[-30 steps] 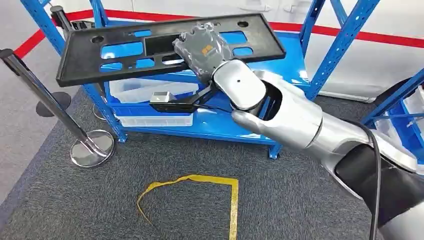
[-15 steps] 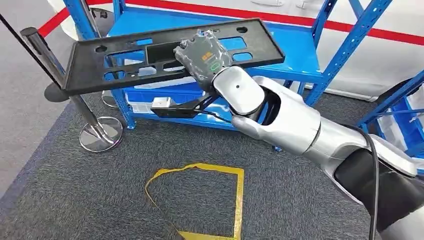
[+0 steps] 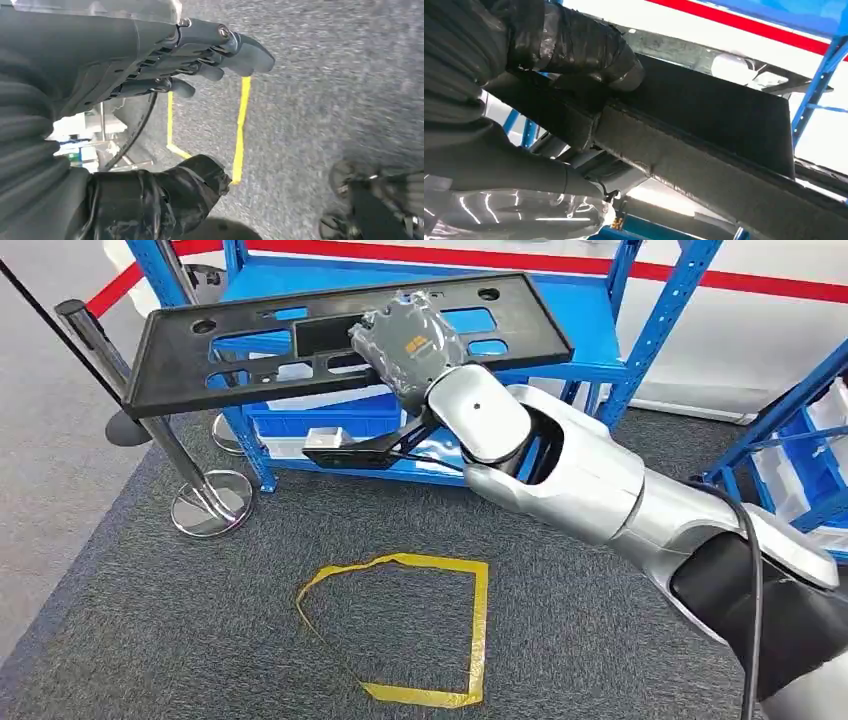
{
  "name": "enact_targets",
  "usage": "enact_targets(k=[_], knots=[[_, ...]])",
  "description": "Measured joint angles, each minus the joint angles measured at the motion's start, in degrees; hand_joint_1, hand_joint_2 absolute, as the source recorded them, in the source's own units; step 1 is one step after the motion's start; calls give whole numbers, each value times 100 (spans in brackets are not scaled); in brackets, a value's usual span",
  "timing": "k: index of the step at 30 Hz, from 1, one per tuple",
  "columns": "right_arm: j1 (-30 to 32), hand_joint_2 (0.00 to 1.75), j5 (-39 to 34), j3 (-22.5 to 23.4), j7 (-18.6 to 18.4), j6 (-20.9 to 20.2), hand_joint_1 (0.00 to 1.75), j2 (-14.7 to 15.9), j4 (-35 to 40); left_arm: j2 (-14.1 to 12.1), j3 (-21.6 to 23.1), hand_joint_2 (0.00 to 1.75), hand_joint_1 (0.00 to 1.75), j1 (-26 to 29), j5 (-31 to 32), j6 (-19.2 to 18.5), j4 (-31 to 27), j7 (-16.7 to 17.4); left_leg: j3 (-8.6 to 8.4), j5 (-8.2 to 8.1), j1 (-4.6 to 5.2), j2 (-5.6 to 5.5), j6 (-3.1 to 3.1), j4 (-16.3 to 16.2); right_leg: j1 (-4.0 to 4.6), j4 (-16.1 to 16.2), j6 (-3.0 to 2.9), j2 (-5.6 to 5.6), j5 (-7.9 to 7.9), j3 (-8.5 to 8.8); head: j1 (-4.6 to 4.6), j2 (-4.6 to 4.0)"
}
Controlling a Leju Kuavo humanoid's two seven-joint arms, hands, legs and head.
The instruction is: Take the parts from the cabinet and place them on the table.
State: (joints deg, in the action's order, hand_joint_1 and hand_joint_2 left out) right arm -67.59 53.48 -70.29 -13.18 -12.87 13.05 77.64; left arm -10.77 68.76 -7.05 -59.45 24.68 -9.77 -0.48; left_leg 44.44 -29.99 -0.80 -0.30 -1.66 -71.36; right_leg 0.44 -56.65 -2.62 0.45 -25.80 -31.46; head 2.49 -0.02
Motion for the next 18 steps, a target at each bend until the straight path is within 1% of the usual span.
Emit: enact_targets(k=[1, 2, 3, 4, 5, 6, 7, 8, 10, 11, 12, 13, 14, 15, 16, 17, 18], knots=[[0, 175, 0, -2, 0, -4, 175, -4, 0, 0, 0, 175, 0, 2, 2, -4, 0, 5, 71, -22, -3, 0, -21, -303, -5, -41, 8, 0, 17, -62, 4, 0], [0, 175, 0, -2, 0, -7, 175, -7, -2, -2, 0, 175, 0, 1, 4, -15, 0, 7, 43, 106, -7, 0, -37, -385, -13, -88, 22, 0, 29, -129, 2, 0], [1, 175, -7, -2, 0, -13, 175, -7, -2, -7, 0, 175, 0, 1, 7, -22, 0, 7, -114, 311, -15, 1, -42, -218, -24, -137, 39, 0, 41, -196, 0, 0], [0, 175, -13, -2, 0, -26, 175, -7, -4, -9, 0, 175, 0, 0, 11, -33, 0, 11, -364, 475, -20, 2, -39, 129, -32, -187, 49, 0, 46, -251, 4, 0], [-2, 175, -13, -2, 0, -44, 175, -9, -4, -7, 0, 175, 0, -1, 13, -48, 0, 11, -729, 557, -25, 6, -32, 649, -39, -251, 55, 0, 44, -304, 0, 0], [-4, 175, -15, -2, -2, -50, 175, -11, -4, -7, 0, 175, 0, -14, 15, -52, 0, 11, -943, 346, -13, 6, -14, 995, -29, -292, 85, 4, 36, -359, 0, 0], [-10, 175, -15, 0, -2, -57, 175, -9, -9, -7, 0, 175, 0, -20, 16, -55, 0, 11, -1026, 315, 29, -18, 27, 1112, -12, -323, 114, 2, 43, -401, 13, 0], [-10, 175, -15, 0, 0, -66, 175, -11, -7, -7, 0, 175, 0, -22, 22, -57, 0, 13, -992, 301, 23, -9, 67, 1151, -7, -337, 150, -1, 66, -415, 13, 0], [-9, 175, -15, -2, -2, -68, 175, -20, -11, -9, 0, 175, 0, -11, 24, -68, 0, 13, -963, 344, 20, -27, 174, 1180, -7, -325, 210, 29, 112, -428, 13, 0], [-6, 175, -15, -2, -2, -70, 175, -17, -18, -9, 0, 175, 0, -8, 33, -72, 0, 13, -979, 398, -19, -29, 251, 1250, 1, -352, 239, 23, 76, -457, 2, 0], [-9, 175, -15, -2, 0, -72, 175, -17, -24, -9, 0, 175, 0, -10, 39, -79, 0, 13, -967, 435, -16, -41, 291, 1275, -19, -473, 273, -9, -67, -502, 29, 0], [-8, 175, -15, -2, 0, -74, 175, -17, -24, -9, 0, 175, 0, -7, 46, -81, 0, 18, -949, 465, -20, -51, 331, 1282, -28, -765, 305, -25, -301, -612, 35, 0], [-7, 175, -15, -2, -2, -79, 175, -17, -26, -9, 0, 175, 0, -7, 50, -83, 0, 17, -922, 485, -17, -71, 341, 1283, -48, -1191, 329, -32, -549, -776, 33, 0], [5, 175, -15, -9, -2, -89, 175, -17, -31, -9, 0, 175, 0, -6, 57, -83, 0, 18, -893, 505, -17, -101, 339, 1277, -63, -1629, 349, -33, -749, -944, 33, 0], [24, 175, -15, -22, -2, -94, 175, -17, -35, -9, 0, 175, 0, -2, 61, -83, 0, 24, -868, 526, -26, -129, 330, 1277, -69, -1939, 364, -32, -844, -1059, 24, 0], [37, 175, -13, -39, 0, -101, 175, -17, -37, -9, 0, 175, 0, -1, 63, -83, 0, 29, -843, 542, -39, -177, 316, 1271, -86, -1974, 378, -33, -790, -1045, 39, 0], [43, 175, -13, -46, -2, -103, 175, -17, -39, -9, 0, 175, 0, 1, 63, -83, 0, 31, -824, 556, -51, -231, 295, 1263, -105, -1746, 382, -35, -619, -897, 30, 0]])
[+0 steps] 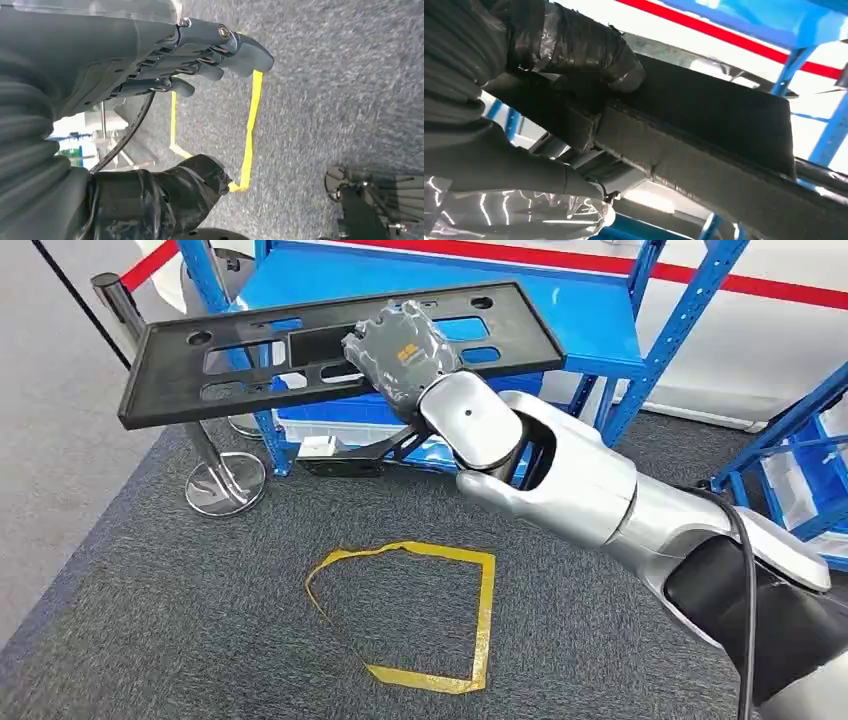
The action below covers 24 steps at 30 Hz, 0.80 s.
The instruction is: Take the parts from the cabinet and place them on the table.
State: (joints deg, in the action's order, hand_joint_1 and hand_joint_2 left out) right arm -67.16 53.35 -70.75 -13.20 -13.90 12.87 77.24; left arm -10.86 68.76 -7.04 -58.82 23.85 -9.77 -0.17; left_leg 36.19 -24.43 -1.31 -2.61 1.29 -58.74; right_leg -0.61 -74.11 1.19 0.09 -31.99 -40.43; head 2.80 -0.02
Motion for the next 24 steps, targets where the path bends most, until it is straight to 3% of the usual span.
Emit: enact_targets(k=[2, 3, 4, 5, 7, 8, 9, 10, 12, 13, 14, 15, 16, 17, 18, 19, 20, 23, 24], knots=[[-5, 175, 18, -2, 0, 0, 175, 0, 0, 2, 0, 175, 0, 0, 2, -4, 0, 7, 5, 22, -15, -119, -36, -9, -17, 931, -30, -82, 465, 527, 2, 0], [-12, 175, 22, -2, 0, 0, 175, 2, -2, 11, 0, 175, 0, 0, 0, -9, 0, 7, 18, 36, -35, -168, -59, -7, -26, 1328, -64, -309, 534, 708, 5, 0], [-14, 175, 35, -2, 0, -2, 175, 2, -9, 28, 0, 175, 0, -13, 0, -13, 0, 7, 79, 74, -24, -213, -118, -12, -41, 1381, -82, -539, 507, 754, -11, 0], [-29, 175, 35, -2, 0, -2, 175, 2, -9, 28, 0, 175, 0, -19, 0, -13, 0, 4, 108, 95, -38, -264, -149, -17, -30, 1448, -92, -483, 519, 749, 5, 0], [-26, 175, 35, -7, 0, -9, 175, -2, -15, 33, 0, 175, 0, 10, 0, -13, 0, -20, 145, 183, -86, -388, -278, 70, 12, 1488, -117, -341, 515, 741, 39, 0], [-30, 175, 37, -4, 0, -7, 175, -13, -15, 31, 0, 175, 0, 25, -2, -13, 0, -22, 157, 210, -64, -441, -322, 88, -42, 1574, -167, -252, 561, 761, 37, 0], [-35, 175, 39, -4, 0, -9, 175, -31, -20, 42, 0, 175, 0, 35, -9, -13, 0, -26, 216, 114, -58, -178, -318, 4, -48, 1624, -196, -166, 603, 787, 31, 0], [-47, 175, 42, -4, 0, -9, 175, -42, -22, 42, 0, 175, 0, 27, -11, -13, 0, -26, 333, -89, -42, 49, -337, -255, -45, 1632, -236, -120, 623, 778, -2, 0], [-45, 175, 42, -7, 0, -11, 175, -39, -33, 42, 0, 175, 0, 14, -9, -13, 0, -35, 717, -521, -47, 184, -377, -1151, -11, 1646, -254, 39, 638, 768, -2, 0], [-43, 175, 42, -9, 0, -15, 175, -39, -42, 44, 0, 175, 0, 14, -9, -13, 0, -35, 870, -643, -46, 195, -396, -1522, -3, 1646, -258, 112, 641, 754, -4, 0], [-39, 175, 42, -17, 0, -15, 175, -42, -44, 48, 0, 175, 0, 18, -9, -15, 0, -35, 908, -638, -49, 207, -406, -1669, 0, 1642, -258, 183, 642, 749, -11, 0], [-39, 175, 42, -24, 0, -15, 175, -42, -44, 48, 0, 175, 0, 23, -11, -17, 0, -35, 796, -513, -51, 224, -417, -1515, 1, 1636, -257, 253, 641, 748, -6, 0], [-40, 175, 42, -24, 0, -17, 175, -42, -46, 48, 0, 175, 0, 23, -11, -18, 0, -42, 555, -305, -54, 256, -427, -1123, -3, 1623, -250, 323, 635, 751, -15, 0], [-44, 175, 44, -24, 2, -15, 175, -42, -46, 46, 0, 175, 0, 20, -9, -17, 0, -55, 247, -74, -58, 341, -436, -591, -11, 1609, -228, 389, 620, 757, -11, 0], [-52, 175, 48, -24, 0, -15, 175, -42, -46, 46, 0, 175, 0, 14, -9, -20, 0, -70, 3, 44, -56, 532, -447, -138, -8, 1584, -188, 443, 595, 762, -13, 0], [-69, 175, 52, -22, 0, -17, 175, -39, -46, 64, 0, 175, 0, -3, -7, -31, -2, -79, -52, -36, 51, 696, -419, -20, 55, 1547, -149, 482, 574, 724, -46, 0], [-86, 175, 52, -22, 0, -24, 175, -39, -57, 66, 0, 175, 0, -11, -4, -35, -2, -85, -24, -16, 9, 586, -274, -22, 61, 1522, -136, 514, 572, 704, -17, 0], [-83, 175, 52, -26, 2, -44, 175, -39, -57, 66, 0, 175, 0, 20, 2, -50, -2, -85, 34, 6, 34, 407, -152, -34, 64, 1522, -91, 700, 560, 724, -31, 0], [-81, 175, 52, -26, 0, -50, 175, -39, -61, 66, 0, 175, 0, 28, 2, -52, -2, -85, 25, 33, 11, 351, -98, 1, 26, 1463, -47, 531, 468, 707, -22, 0]])
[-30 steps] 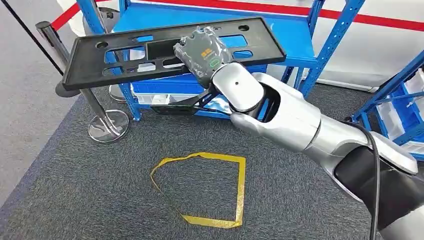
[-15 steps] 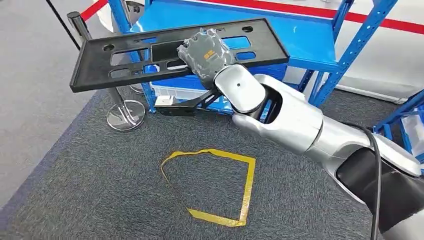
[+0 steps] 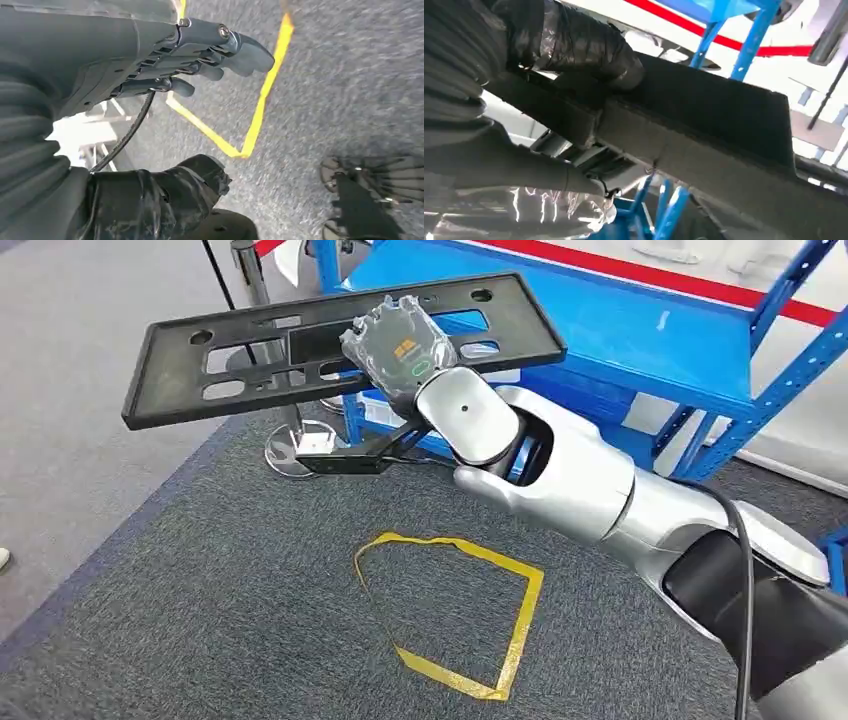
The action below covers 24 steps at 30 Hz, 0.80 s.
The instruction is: Take the parts from the cabinet and place them on the table.
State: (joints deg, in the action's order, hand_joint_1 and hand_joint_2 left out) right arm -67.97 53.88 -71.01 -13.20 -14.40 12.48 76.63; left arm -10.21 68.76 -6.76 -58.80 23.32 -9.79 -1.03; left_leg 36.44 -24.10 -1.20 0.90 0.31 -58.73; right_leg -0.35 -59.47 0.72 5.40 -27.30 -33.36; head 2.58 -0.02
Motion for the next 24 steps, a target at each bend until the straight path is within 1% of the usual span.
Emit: enact_targets(k=[1, 2, 3, 4, 5, 6, 7, 8, 9, 10, 11, 12, 13, 14, 15, 16, 17, 18, 19, 20, 21, 22, 23, 24], knots=[[-2, 175, 0, 0, 0, -4, 175, 0, -4, 0, 0, 175, 0, -2, 4, 0, 0, 0, 9, 20, 2, -47, 32, 13, -16, -194, 4, -271, -174, -89, 11, 0], [-1, 175, 0, 0, 0, -9, 175, 9, -11, 0, 0, 175, 0, -4, 15, 0, 0, -2, 17, 38, 3, -102, 59, 25, -15, -598, -1, -422, -411, -261, 16, 0], [9, 175, 0, 0, 0, -20, 175, 13, -17, 0, 0, 175, 0, -11, 15, 0, 0, -2, 20, 53, 8, -167, 81, 40, -4, -1063, -4, -491, -620, -469, 13, 0], [27, 175, 0, -4, 0, -24, 175, 13, -24, 0, 0, 175, 0, -14, 15, 0, 0, -2, 30, 64, 19, -237, 97, 42, 3, -1489, -11, -520, -760, -671, 13, 0], [45, 175, 0, -9, 0, -26, 175, 15, -31, 0, 0, 175, 0, -11, 15, 0, 0, -2, 36, 69, 33, -315, 103, 40, 9, -1710, -30, -530, -764, -787, 11, 0], [57, 175, 0, -18, 0, -31, 175, 15, -39, 0, 0, 175, 0, -7, 15, 0, 0, -2, 35, 70, 45, -397, 102, 37, 26, -1624, -61, -535, -624, -757, 15, 0], [56, 175, 0, -22, 0, -33, 175, 15, -44, 0, 0, 175, 0, -8, 15, 0, 0, -4, 31, 71, 63, -484, 101, 33, 48, -1265, -109, -552, -370, -596, 13, 0], [50, 175, 2, -22, 0, -33, 175, 15, -44, 0, 0, 175, 0, -6, 15, 0, 0, -6, 18, 76, 78, -564, 99, 35, 66, -773, -173, -614, -89, -367, 15, 0], [38, 175, 2, -22, 0, -35, 175, 18, -46, 2, 0, 175, 0, -6, 15, 0, 0, -13, 4, 79, 83, -628, 99, 43, 93, -262, -250, -768, 171, -127, 13, 0], [33, 175, 9, -22, -7, -35, 175, 20, -52, 66, 0, 175, 0, -3, 15, -11, -4, -20, 19, 97, 49, -664, 80, 61, 82, -14, -341, -1035, 139, -10, -13, 0], [17, 175, 24, -22, -18, -39, 175, 20, -55, 46, 0, 175, 0, -19, 15, -18, -2, -31, 50, 128, 37, -737, 44, 66, 86, 49, -317, -1024, 202, 15, -33, 0], [9, 175, 33, -24, -22, -44, 175, 18, -61, 55, 2, 175, 0, -23, 15, -28, -2, -42, 88, 154, -11, -776, 18, 73, 114, 75, -320, -967, 208, 10, 11, 0], [10, 175, 44, -24, -24, -44, 175, 17, -66, 55, 2, 175, 0, -9, 11, -31, -2, -48, 99, 170, -36, -854, -6, 94, 117, 82, -320, -918, 209, 18, 11, 0], [10, 175, 50, -24, -24, -44, 175, 13, -63, 55, 0, 175, 0, 13, 9, -33, -2, -52, 82, 211, -29, -937, -53, 155, 122, 170, -336, -843, 238, 62, 0, 0], [3, 175, 57, -22, -26, -44, 175, 4, -66, 26, 0, 175, 0, 19, 9, -31, 4, -52, 103, 186, 15, -875, -54, 149, 34, 431, -321, -719, 262, 184, 29, 0], [5, 175, 68, -24, -33, -46, 175, 0, -74, 50, 0, 175, 0, 29, 9, -35, 2, -52, 167, 111, 62, -531, -92, 59, 45, 484, -290, -652, 302, 224, 13, 0], [-17, 175, 70, -24, -33, -48, 175, 0, -81, 57, 0, 175, 0, 18, 4, -39, 2, -46, 330, -103, 46, -297, -144, -276, 31, 500, -303, -570, 312, 225, -9, 0], [-16, 175, 70, -24, -40, -46, 175, 2, -83, 59, 0, 175, 0, 11, 11, -42, 2, -48, 519, -295, 15, -199, -186, -691, 36, 493, -298, -496, 310, 221, -15, 0], [0, 175, 66, -26, -59, -46, 175, 2, -83, 57, 0, 175, 0, 8, 15, -48, 2, -48, 705, -447, -14, -158, -220, -1084, 36, 488, -296, -415, 300, 220, -11, 0], [36, 175, 57, -31, -81, -44, 175, 2, -83, 57, 2, 175, 0, 8, 17, -48, 2, -46, 869, -541, -37, -134, -263, -1430, 29, 464, -287, -333, 285, 212, -13, 0], [77, 175, 46, -31, -94, -41, 175, 2, -83, 53, 2, 175, 0, 13, 17, -50, 2, -48, 881, -483, -61, -118, -299, -1469, 13, 425, -268, -251, 258, 206, -15, 0], [108, 175, 41, -35, -99, -39, 175, 2, -83, 44, 2, 175, 0, 18, 17, -50, 2, -46, 753, -324, -84, -99, -333, -1246, -7, 375, -234, -176, 221, 196, -13, 0], [126, 175, 42, -35, -103, -37, 175, 6, -83, 31, 2, 175, 0, 25, 17, -50, 2, -46, 504, -103, -102, -52, -364, -811, -26, 320, -194, -106, 182, 187, -20, 0], [126, 175, 42, -35, -105, -37, 175, 9, -83, 24, 0, 175, 0, 24, 17, -50, 2, -46, 234, 93, -114, 52, -387, -343, -46, 255, -153, -47, 136, 177, -13, 0]])
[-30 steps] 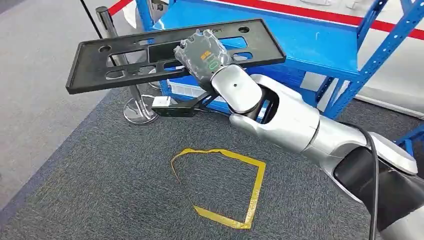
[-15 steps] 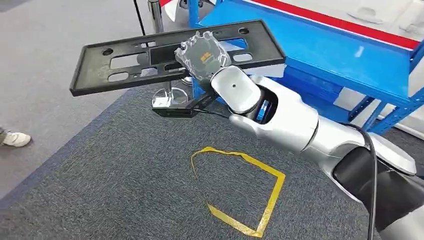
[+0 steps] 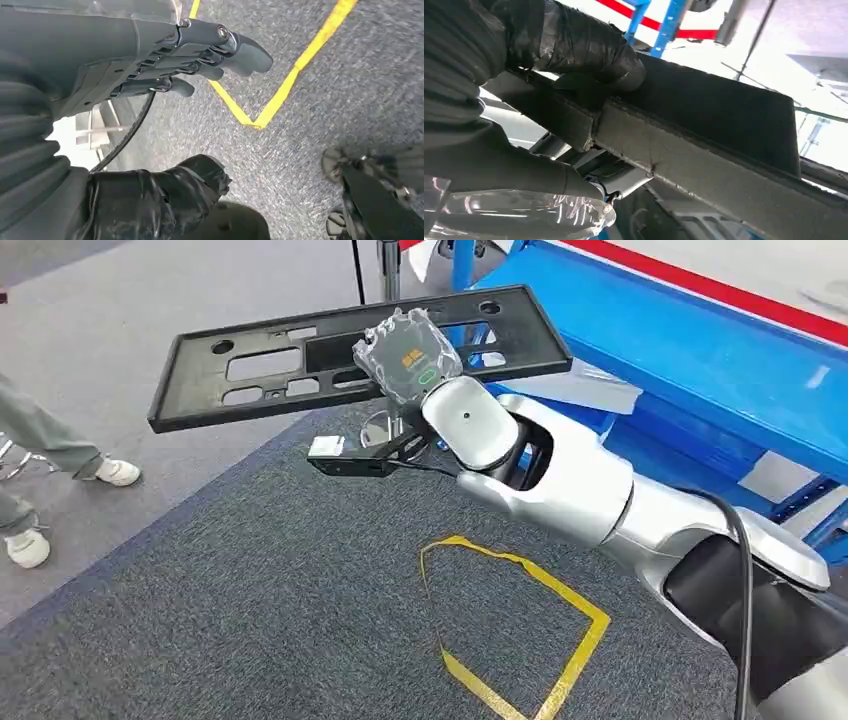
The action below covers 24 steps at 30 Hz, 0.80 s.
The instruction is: Take the parts from the cabinet and place them on the table.
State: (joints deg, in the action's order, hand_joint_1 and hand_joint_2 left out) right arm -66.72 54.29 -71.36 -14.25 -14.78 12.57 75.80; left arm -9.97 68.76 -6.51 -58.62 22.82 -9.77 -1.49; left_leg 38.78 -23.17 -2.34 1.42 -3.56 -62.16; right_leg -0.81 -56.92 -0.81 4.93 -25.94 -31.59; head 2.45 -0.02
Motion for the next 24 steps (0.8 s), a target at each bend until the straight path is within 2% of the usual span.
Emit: enact_targets(k=[1, 2, 3, 5, 6, 7, 8, 9, 10, 11, 12, 13, 14, 15, 16, 17, 18, 20, 21, 22, 23, 24], knots=[[0, 175, 7, 0, -22, -7, 175, 2, 11, 0, 0, 175, 0, -15, 4, -2, 0, -2, -167, -60, 39, 256, -14, 368, 5, -73, 62, 62, -59, -18, -9, 0], [-1, 175, 22, 0, -61, -18, 175, 17, 11, 5, 2, 175, 0, -17, 20, -13, 0, -7, -167, -14, 67, 226, 97, 350, 56, -130, 103, 106, -88, -50, -22, 0], [17, 175, 26, 0, -72, -22, 175, 26, 13, 0, 2, 175, 0, -22, 26, -13, 0, -7, -142, -29, 79, 129, 211, 302, 69, -128, 124, 147, -92, -59, -20, 0], [75, 175, 42, -4, -92, -17, 175, 57, 13, -2, 2, 175, 0, 0, 28, -15, 0, -7, -99, -29, 121, 0, 302, 289, 50, -129, 168, 258, -92, -29, -20, 0], [99, 175, 42, -7, -92, -13, 175, 57, 15, -9, 2, 175, 0, 0, 28, -13, 2, -13, -113, -10, 100, -55, 359, 307, 33, -131, 205, 304, -117, -21, -15, 0], [115, 175, 41, -7, -92, -11, 175, 87, 11, -13, 2, 175, 0, 14, 28, -13, 2, -22, -118, 11, 86, -117, 408, 337, -13, -236, 231, 49, -249, -43, -5, 0], [122, 175, 44, -7, -94, -7, 175, 107, 11, -13, 2, 175, 0, 12, 28, -13, 2, -26, -111, 22, 91, -169, 449, 345, -20, -520, 211, -234, -458, -186, 0, 0], [128, 175, 44, -7, -96, -7, 175, 137, 11, -13, 2, 175, 0, 12, 26, -13, 2, -26, -101, 32, 97, -226, 481, 345, -18, -983, 200, -387, -697, -396, 7, 0], [156, 175, 44, -7, -94, -7, 175, 146, 11, -13, 2, 175, 0, 6, 28, -13, 2, -28, -91, 39, 107, -298, 493, 345, -6, -1466, 195, -460, -892, -621, 4, 0], [199, 175, 44, -7, -94, -7, 175, 164, 11, -13, 2, 175, 0, 4, 26, -13, 2, -31, -90, 53, 110, -365, 511, 365, 9, -1839, 191, -495, -1005, -813, -11, 0], [234, 175, 44, -9, -94, -9, 175, 179, 11, -15, 2, 175, 0, 6, 26, -13, 2, -31, -84, 63, 118, -447, 522, 368, 14, -2003, 178, -499, -993, -916, 9, 0], [257, 175, 44, -9, -94, -9, 175, 186, 11, -17, 2, 175, 0, 9, 26, -13, 2, -31, -77, 65, 123, -540, 520, 354, 14, -1880, 154, -501, -831, -873, 20, 0], [260, 175, 44, -9, -94, -9, 175, 188, 11, -17, 2, 175, 0, 11, 28, -13, 2, -33, -79, 65, 134, -633, 520, 340, 19, -1494, 113, -523, -554, -693, 20, 0], [256, 175, 44, -7, -94, -7, 175, 199, 11, -15, 2, 175, 0, 11, 26, -13, 2, -33, -84, 67, 141, -722, 516, 335, 30, -947, 60, -614, -246, -452, 19, 0], [248, 175, 44, -4, -101, -7, 175, 208, 11, -15, 2, 175, 0, 11, 26, -13, 2, -33, -83, 72, 139, -797, 506, 333, 30, -474, 6, -825, -19, -257, 22, 0], [251, 175, 44, -5, -98, -6, 175, 223, 13, 11, 2, 175, 0, 6, 26, -18, 2, -35, -40, 101, 144, -843, 459, 339, -5, -372, -28, -1115, -89, -201, -15, 0], [243, 175, 44, -4, -96, -7, 175, 225, 13, -7, 2, 175, 0, -7, 26, -17, 2, -35, -1, 126, 103, -919, 424, 329, 8, -279, 2, -1070, -40, -172, -7, 0], [249, 175, 44, -7, -92, -4, 175, 223, 15, -7, 2, 175, 0, 12, 26, -15, 2, -39, 59, 192, 61, -1068, 324, 378, 37, -260, -6, -917, -78, -180, 17, 0], [248, 175, 44, -7, -92, -4, 175, 214, 28, -11, 2, 175, 0, 31, 26, -15, 4, -39, 67, 233, 90, -1174, 264, 418, 25, -194, -7, -813, -58, -154, 4, 0], [246, 175, 44, -7, -92, -2, 175, 208, 42, -16, 2, 175, 0, 48, 26, -15, 9, -39, 100, 194, 87, -1048, 267, 387, -50, -103, -7, -683, -5, -103, 6, 0], [249, 175, 44, -4, -101, -4, 175, 210, 39, -4, 2, 175, 0, 47, 20, -17, 9, -37, 158, 76, 156, -656, 245, 242, -35, -48, -29, -639, 15, -73, -9, 0], [231, 175, 44, -4, -101, -2, 175, 212, 41, -2, 2, 175, 0, 34, 20, -17, 9, -35, 335, -172, 149, -385, 230, -153, -4, -38, -53, -537, 32, -78, -44, 0]])
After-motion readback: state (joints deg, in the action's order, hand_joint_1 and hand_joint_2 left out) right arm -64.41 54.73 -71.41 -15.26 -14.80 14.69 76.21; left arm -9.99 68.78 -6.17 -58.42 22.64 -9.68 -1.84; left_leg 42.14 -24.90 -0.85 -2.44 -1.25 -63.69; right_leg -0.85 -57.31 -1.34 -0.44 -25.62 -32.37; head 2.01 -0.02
